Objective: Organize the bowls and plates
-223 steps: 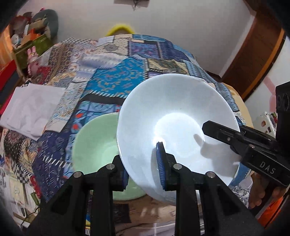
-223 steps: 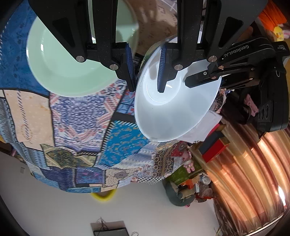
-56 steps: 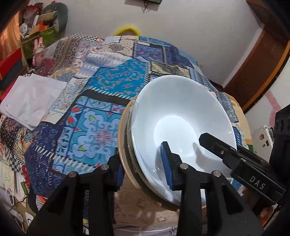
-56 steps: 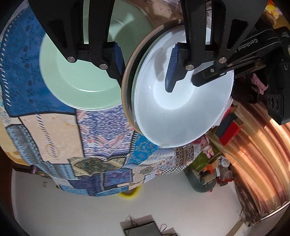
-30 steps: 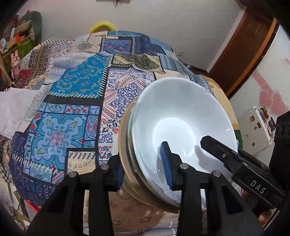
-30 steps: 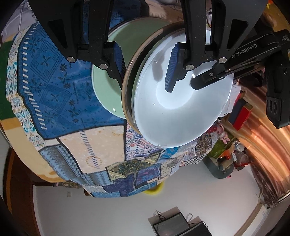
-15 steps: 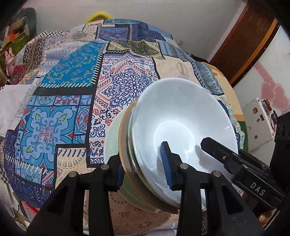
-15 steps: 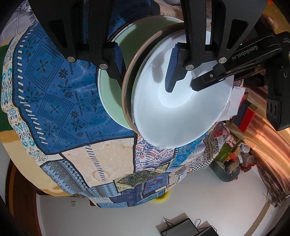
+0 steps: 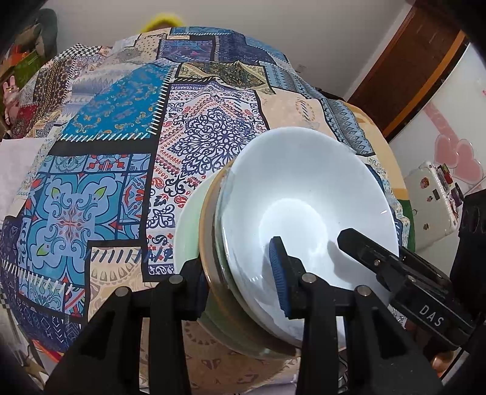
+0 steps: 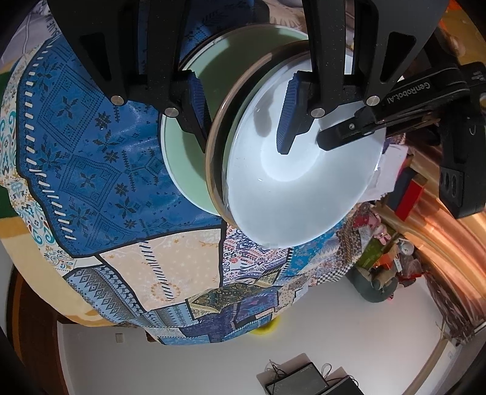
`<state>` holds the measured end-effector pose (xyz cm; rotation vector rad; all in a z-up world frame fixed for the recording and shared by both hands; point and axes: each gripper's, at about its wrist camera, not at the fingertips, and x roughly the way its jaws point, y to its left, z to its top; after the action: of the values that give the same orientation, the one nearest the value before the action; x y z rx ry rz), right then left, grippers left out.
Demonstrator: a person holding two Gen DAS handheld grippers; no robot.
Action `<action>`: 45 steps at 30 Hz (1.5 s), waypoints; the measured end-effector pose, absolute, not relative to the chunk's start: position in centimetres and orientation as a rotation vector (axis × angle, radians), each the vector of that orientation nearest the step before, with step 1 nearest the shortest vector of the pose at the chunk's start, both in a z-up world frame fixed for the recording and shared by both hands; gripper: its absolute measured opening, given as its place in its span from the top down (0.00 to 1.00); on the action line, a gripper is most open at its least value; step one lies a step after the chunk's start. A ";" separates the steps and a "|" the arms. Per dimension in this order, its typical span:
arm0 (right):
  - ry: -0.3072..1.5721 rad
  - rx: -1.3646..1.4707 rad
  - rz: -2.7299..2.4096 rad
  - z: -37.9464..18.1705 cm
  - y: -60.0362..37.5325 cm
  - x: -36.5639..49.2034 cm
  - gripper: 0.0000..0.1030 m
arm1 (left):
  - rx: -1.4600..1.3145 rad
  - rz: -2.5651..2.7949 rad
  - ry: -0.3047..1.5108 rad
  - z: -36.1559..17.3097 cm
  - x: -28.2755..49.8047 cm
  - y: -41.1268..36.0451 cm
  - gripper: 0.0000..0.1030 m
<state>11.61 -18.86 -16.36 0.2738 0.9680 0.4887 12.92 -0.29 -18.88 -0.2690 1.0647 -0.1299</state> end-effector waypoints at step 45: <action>0.294 0.105 0.514 1.1 -20.9 -2.2 0.01 | -0.070 -0.031 0.251 1.0 -6.1 -1.2 0.00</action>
<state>-2.24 -20.94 1.07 0.1053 0.2939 0.5142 -6.07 -1.17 1.01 -0.0702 0.2507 -0.0309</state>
